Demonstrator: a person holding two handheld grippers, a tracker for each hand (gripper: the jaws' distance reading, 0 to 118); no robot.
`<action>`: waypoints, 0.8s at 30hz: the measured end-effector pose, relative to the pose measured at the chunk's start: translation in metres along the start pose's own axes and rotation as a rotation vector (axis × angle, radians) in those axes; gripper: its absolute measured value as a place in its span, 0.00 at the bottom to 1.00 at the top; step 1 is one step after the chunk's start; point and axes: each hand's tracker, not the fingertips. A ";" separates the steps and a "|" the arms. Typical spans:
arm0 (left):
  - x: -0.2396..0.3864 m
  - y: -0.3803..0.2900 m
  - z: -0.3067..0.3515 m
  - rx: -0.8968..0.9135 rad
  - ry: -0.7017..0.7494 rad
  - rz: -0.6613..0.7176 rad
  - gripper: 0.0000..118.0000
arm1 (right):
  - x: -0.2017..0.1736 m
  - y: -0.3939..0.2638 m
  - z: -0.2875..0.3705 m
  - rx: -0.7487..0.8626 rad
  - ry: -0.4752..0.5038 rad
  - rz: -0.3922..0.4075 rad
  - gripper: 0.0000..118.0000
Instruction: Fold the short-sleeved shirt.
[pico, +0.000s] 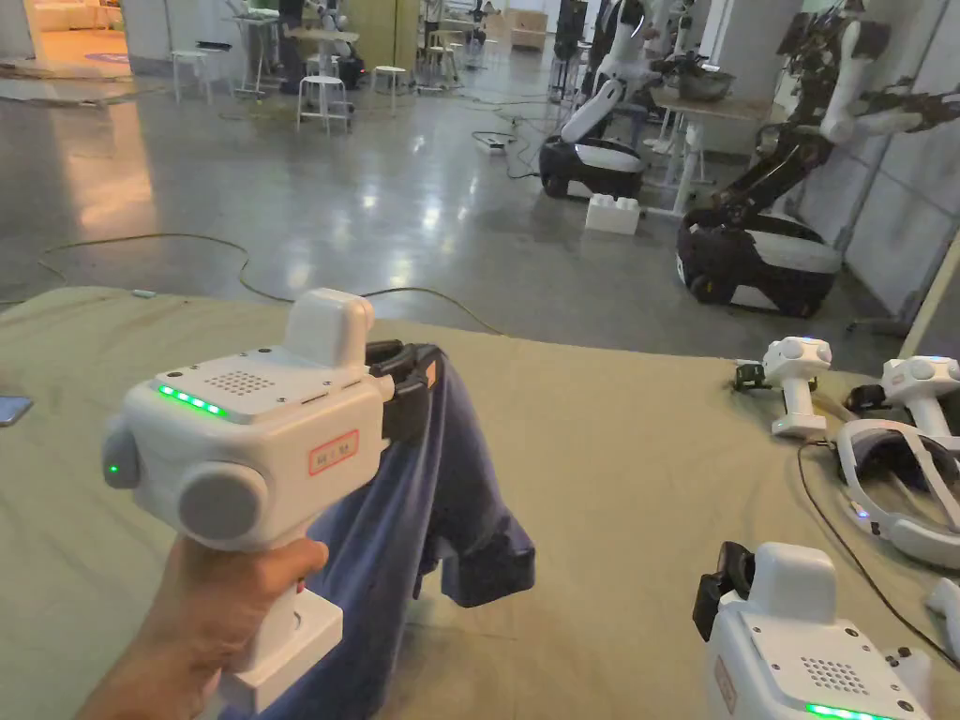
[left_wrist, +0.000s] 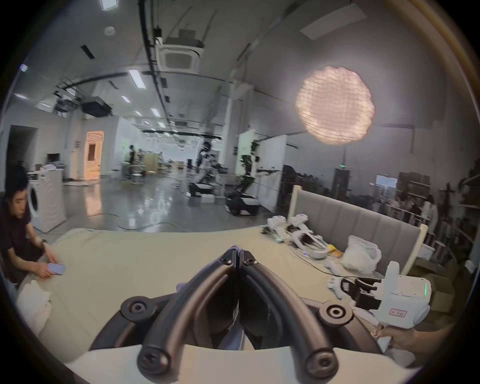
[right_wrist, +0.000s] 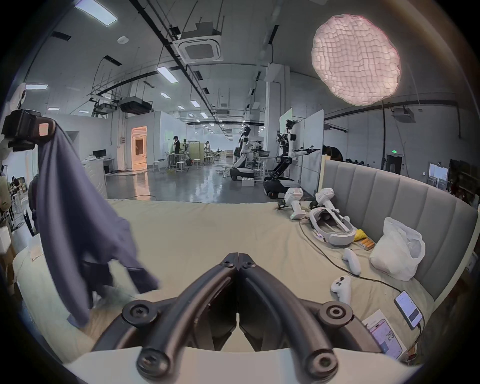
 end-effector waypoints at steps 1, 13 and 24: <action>0.013 -0.007 -0.012 -0.024 -0.026 0.005 0.01 | 0.005 -0.001 0.003 0.000 -0.010 -0.005 0.00; 0.091 -0.148 -0.104 -0.367 -0.174 0.013 0.07 | 0.057 -0.026 0.020 -0.061 -0.112 -0.047 0.00; 0.032 -0.134 -0.036 -0.194 0.018 0.136 0.54 | 0.028 -0.027 0.018 -0.056 -0.037 -0.026 0.00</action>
